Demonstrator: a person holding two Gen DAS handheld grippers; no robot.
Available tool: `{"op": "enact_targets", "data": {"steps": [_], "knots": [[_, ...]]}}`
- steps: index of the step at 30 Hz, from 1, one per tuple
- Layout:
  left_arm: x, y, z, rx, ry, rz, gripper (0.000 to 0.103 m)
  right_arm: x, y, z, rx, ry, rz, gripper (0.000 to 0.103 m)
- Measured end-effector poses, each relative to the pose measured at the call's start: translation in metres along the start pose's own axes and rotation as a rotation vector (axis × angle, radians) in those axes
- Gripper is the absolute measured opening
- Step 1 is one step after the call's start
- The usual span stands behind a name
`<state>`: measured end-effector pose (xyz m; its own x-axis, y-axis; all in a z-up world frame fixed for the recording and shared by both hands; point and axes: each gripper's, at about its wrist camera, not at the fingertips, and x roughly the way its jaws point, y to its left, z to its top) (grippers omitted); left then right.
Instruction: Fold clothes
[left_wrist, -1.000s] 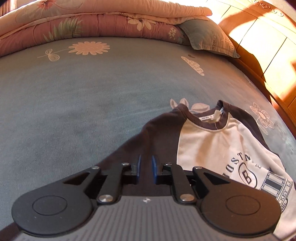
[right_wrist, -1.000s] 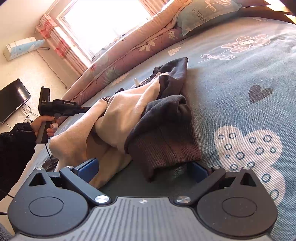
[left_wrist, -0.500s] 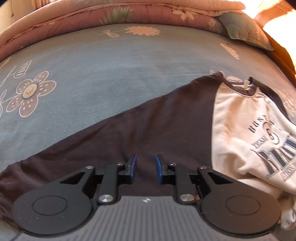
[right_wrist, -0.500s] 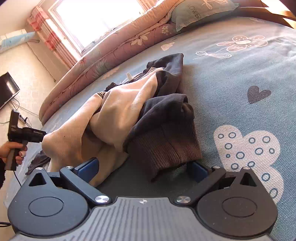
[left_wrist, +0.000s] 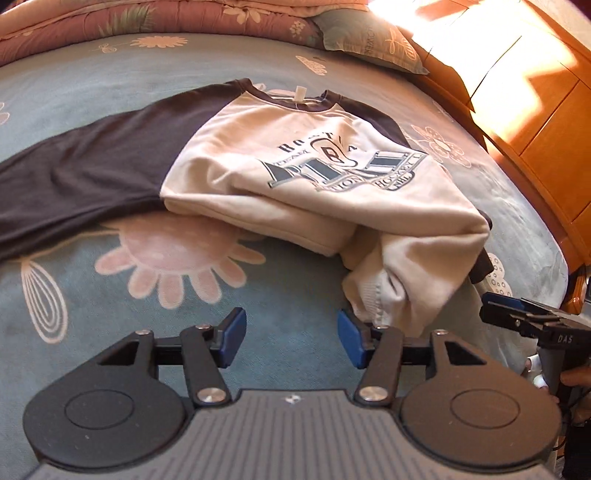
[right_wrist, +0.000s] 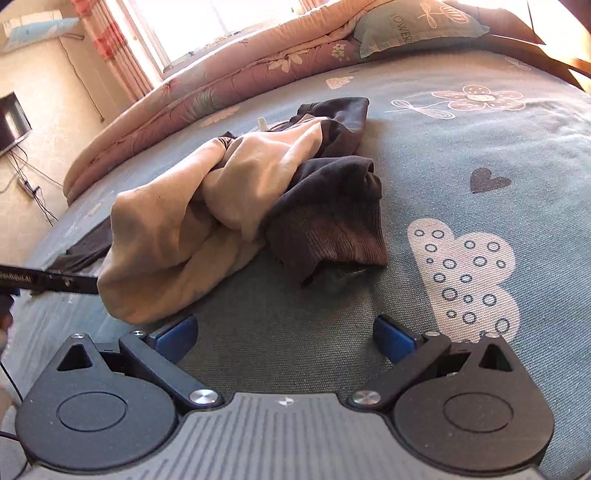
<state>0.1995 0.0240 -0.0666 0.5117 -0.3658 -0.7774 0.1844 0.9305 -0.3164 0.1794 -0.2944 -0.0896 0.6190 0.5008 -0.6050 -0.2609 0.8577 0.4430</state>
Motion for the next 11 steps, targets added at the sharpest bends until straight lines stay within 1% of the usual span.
{"op": "enact_targets", "data": {"steps": [3, 5, 7, 8, 11], "knots": [[0.003, -0.005, -0.022, -0.083, 0.008, -0.046, 0.055, -0.001, -0.036, 0.004, 0.179, -0.065, 0.145, 0.103], [0.003, -0.009, -0.029, -0.088, 0.018, -0.048, 0.055, 0.004, -0.057, 0.009, 0.267, -0.099, 0.223, 0.103], [-0.001, -0.015, -0.032, -0.060, 0.017, -0.033, 0.055, 0.008, -0.067, 0.020, 0.278, -0.115, 0.224, 0.103], [-0.003, -0.016, -0.031, -0.055, 0.015, -0.027, 0.055, 0.013, -0.069, 0.026, 0.261, -0.107, 0.209, 0.103], [-0.007, -0.017, -0.029, -0.061, 0.002, -0.028, 0.055, 0.029, -0.072, 0.043, 0.226, -0.083, 0.214, 0.103]]}}
